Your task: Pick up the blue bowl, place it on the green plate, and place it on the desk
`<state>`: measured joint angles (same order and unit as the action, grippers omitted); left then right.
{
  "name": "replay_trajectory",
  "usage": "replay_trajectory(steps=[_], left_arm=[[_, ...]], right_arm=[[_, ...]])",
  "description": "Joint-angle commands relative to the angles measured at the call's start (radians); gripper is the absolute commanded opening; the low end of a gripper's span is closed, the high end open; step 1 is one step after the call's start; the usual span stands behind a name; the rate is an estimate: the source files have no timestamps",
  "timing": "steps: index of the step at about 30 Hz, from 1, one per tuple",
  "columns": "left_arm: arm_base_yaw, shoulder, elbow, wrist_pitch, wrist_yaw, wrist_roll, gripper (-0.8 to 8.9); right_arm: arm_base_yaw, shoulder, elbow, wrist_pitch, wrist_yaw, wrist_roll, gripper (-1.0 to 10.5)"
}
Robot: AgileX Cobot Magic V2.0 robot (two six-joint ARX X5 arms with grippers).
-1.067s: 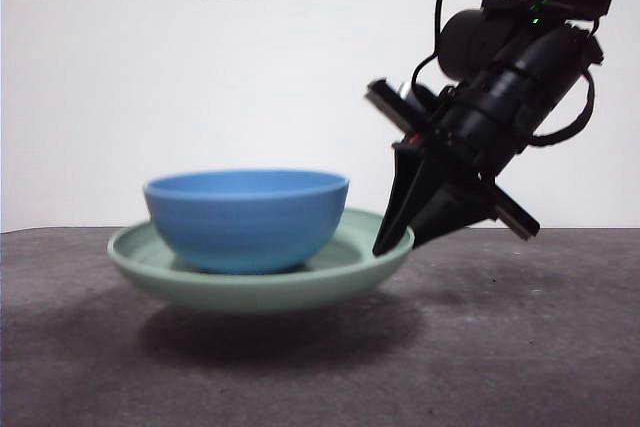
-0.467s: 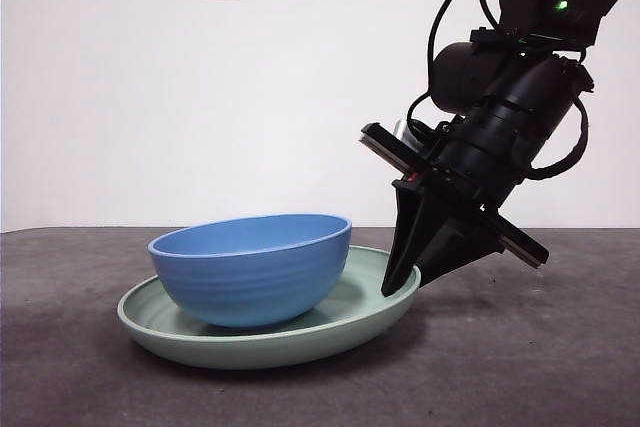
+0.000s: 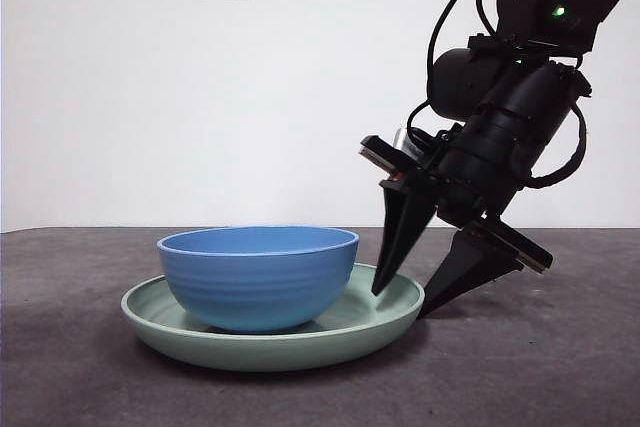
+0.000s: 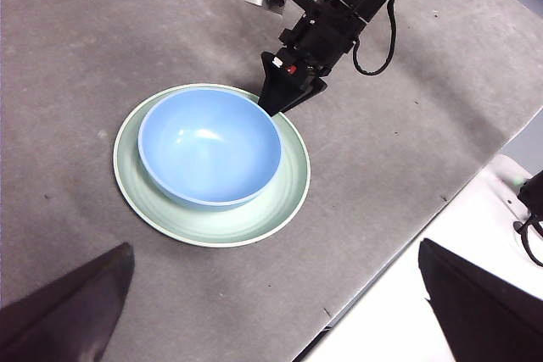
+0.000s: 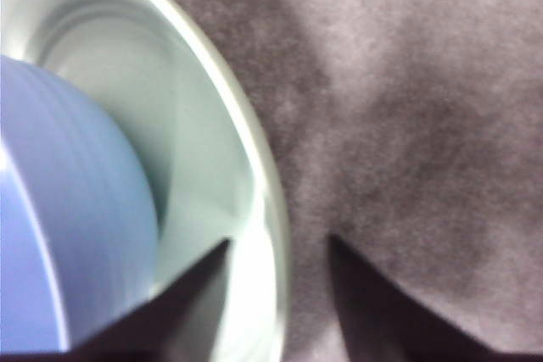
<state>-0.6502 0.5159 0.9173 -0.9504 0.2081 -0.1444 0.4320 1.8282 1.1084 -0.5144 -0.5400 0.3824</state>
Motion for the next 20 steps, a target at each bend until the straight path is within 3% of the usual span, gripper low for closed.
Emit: replay_trajectory(steps=[1,13,18,20], left_arm=[[-0.005,0.002,0.023,0.008,0.002,0.001,5.54],[-0.005,0.002,0.023,0.008,0.002,0.001,5.54],[-0.005,0.002,0.023,0.008,0.002,0.001,5.54],[-0.005,0.002,0.023,0.008,0.002,0.001,5.54]], right_arm=[[-0.002,0.017,0.021,0.002,0.021,-0.009,2.8],[-0.069,-0.224,0.040,-0.128,0.019,-0.069,3.4],[-0.083,-0.444,0.040,-0.220,0.019,-0.106,5.1],[-0.083,-0.531,0.040,-0.259,0.019,-0.123,5.3]])
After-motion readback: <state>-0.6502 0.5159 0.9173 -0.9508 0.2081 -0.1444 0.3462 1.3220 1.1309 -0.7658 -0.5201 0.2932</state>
